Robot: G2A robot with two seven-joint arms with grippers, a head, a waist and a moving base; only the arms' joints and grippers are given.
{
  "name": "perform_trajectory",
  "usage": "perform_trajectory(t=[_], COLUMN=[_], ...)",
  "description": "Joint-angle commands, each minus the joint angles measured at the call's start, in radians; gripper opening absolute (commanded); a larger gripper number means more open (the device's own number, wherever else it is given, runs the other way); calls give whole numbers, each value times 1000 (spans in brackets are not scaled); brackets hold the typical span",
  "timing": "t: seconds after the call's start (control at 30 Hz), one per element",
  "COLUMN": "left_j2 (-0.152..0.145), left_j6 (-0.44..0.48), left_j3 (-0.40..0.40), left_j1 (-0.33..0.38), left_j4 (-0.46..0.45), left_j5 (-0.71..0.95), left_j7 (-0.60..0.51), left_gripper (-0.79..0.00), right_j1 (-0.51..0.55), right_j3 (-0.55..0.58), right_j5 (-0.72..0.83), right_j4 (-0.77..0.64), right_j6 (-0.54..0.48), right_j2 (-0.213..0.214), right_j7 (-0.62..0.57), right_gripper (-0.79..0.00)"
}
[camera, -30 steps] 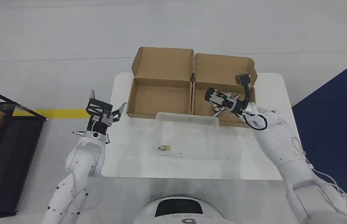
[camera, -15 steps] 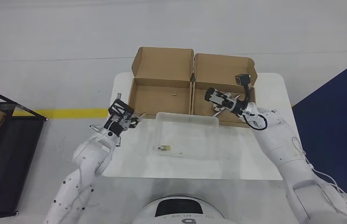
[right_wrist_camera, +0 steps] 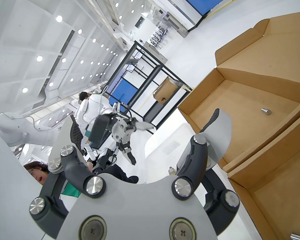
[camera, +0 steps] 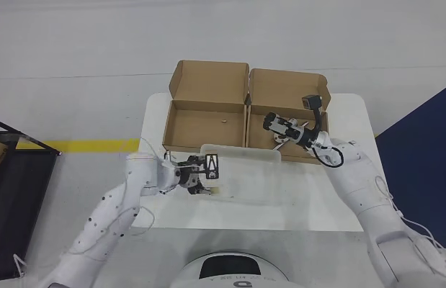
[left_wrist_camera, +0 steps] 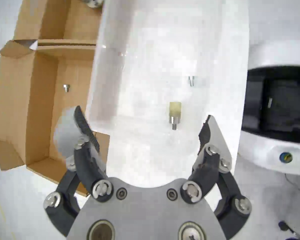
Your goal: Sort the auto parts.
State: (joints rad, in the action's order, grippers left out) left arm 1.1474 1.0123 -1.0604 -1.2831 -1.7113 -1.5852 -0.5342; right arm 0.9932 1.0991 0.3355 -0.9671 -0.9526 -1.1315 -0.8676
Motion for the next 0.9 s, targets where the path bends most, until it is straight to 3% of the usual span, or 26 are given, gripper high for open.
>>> perform_trajectory(t=[0.0, 0.13, 0.2, 0.3, 0.43, 0.5, 0.6, 0.73, 0.87], left_j2=[7, 24, 35, 48, 54, 49, 31, 4, -11], left_j6=[0, -15, -55, -74, -59, -3, 0, 0, -61], left_j3=[58, 136, 166, 196, 210, 202, 203, 208, 150], left_j1=[25, 76, 98, 127, 148, 147, 139, 137, 124], left_j4=[24, 88, 111, 138, 141, 130, 103, 74, 39], left_j5=[-23, -12, 1, 48, 114, 149, 181, 212, 221], left_j7=[-22, -77, -108, -132, -132, -123, -132, -145, -60], left_gripper=[-123, -206, -206, -339, -360, -348, -228, -151, -145], right_j1=[0, 0, 0, 0, 0, 0, 0, 0, 0], right_j3=[0, 0, 0, 0, 0, 0, 0, 0, 0], right_j5=[0, 0, 0, 0, 0, 0, 0, 0, 0], right_j4=[0, 0, 0, 0, 0, 0, 0, 0, 0], right_j6=[0, 0, 0, 0, 0, 0, 0, 0, 0], right_j2=[0, 0, 0, 0, 0, 0, 0, 0, 0], right_j7=[0, 0, 0, 0, 0, 0, 0, 0, 0], right_gripper=[0, 0, 0, 0, 0, 0, 0, 0, 0])
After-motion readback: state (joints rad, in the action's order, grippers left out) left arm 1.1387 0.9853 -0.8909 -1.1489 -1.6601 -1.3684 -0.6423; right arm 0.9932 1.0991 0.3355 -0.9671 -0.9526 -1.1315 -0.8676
